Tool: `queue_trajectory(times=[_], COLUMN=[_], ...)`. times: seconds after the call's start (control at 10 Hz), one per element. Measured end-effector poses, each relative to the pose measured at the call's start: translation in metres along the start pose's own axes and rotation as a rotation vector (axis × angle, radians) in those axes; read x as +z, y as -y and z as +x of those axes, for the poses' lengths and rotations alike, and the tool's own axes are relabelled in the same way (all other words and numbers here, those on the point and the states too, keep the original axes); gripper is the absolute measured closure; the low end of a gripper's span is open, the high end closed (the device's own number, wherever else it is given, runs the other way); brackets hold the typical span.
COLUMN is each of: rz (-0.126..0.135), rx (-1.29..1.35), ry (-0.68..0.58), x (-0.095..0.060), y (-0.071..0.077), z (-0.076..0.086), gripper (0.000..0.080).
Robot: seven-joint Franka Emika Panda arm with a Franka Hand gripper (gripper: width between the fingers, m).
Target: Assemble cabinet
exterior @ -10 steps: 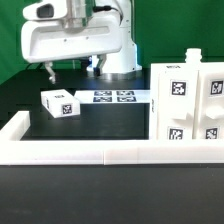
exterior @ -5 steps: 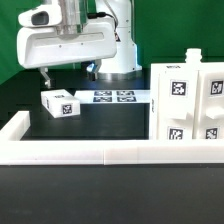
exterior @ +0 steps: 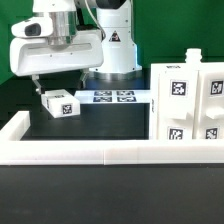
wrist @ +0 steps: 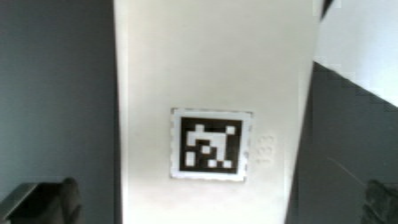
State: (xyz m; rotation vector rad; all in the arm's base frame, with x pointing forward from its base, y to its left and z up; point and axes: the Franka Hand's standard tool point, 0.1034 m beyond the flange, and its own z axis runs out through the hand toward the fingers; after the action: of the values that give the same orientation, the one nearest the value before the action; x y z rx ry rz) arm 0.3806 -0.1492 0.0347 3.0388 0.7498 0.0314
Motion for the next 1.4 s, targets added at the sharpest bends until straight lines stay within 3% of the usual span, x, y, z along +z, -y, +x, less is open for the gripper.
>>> queue_trajectory(times=[0.6, 0.8, 1.0, 1.4], rz=[0.024, 0.028, 0.029, 0.029], rx=[-0.003, 0.001, 0.002, 0.002], ry=[0.033, 0.037, 0.038, 0.038], x=[0.026, 0.028, 0.028, 0.028], y=[0.004, 0.003, 0.004, 0.004], z=[-0.017, -0.021, -0.021, -0.021], gripper=[0.0002, 0.0002, 0.0238, 0.0236])
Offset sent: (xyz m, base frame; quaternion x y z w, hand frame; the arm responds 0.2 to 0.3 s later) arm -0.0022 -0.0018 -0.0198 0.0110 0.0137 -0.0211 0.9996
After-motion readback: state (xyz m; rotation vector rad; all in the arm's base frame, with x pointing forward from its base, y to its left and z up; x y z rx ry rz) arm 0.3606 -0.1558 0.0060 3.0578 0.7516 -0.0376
